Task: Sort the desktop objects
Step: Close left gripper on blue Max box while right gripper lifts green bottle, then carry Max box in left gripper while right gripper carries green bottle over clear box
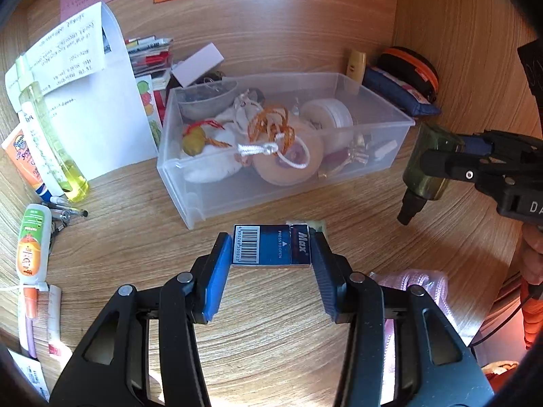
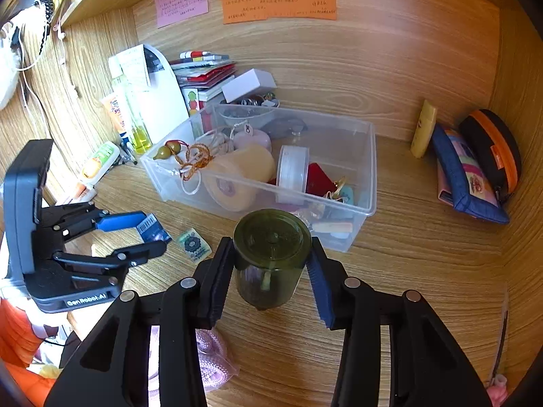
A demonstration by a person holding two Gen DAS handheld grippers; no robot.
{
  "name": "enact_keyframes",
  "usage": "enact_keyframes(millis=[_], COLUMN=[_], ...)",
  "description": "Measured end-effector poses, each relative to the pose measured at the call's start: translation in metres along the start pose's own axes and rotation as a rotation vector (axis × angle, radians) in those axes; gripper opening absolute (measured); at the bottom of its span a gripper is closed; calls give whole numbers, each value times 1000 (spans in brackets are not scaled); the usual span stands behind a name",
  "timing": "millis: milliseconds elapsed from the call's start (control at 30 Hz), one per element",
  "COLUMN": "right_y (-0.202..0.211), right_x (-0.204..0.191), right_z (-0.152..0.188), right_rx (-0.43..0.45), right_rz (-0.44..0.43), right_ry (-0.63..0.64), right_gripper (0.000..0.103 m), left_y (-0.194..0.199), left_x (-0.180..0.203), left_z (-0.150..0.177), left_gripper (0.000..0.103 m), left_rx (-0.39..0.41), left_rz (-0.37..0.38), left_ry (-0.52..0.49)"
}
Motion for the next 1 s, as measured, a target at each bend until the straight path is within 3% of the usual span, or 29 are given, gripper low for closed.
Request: enact_keyframes(millis=[267, 600, 1000], right_y=[19, 32, 22], right_x=[0, 10, 28], right_z=[-15, -38, -66], right_rx=[68, 133, 165], right_rz=[28, 45, 88], right_ry=[16, -4, -28], right_gripper=[39, 39, 39], left_y=[24, 34, 22], left_x=[-16, -28, -24], left_z=[-25, -51, -84], left_gripper=[47, 47, 47], left_rx=[98, 164, 179], left_rz=[-2, -17, 30], left_ry=[51, 83, 83])
Point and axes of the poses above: each gripper's, at about its wrist camera, not at the fingertips, and y roughly against the way its jaws point, x to its right, z to its underside, the point moved 2 cm from there along -y, roughly the way its jaws point, and after that the axes turned 11 degrees about -z, right-handed, at the moved point
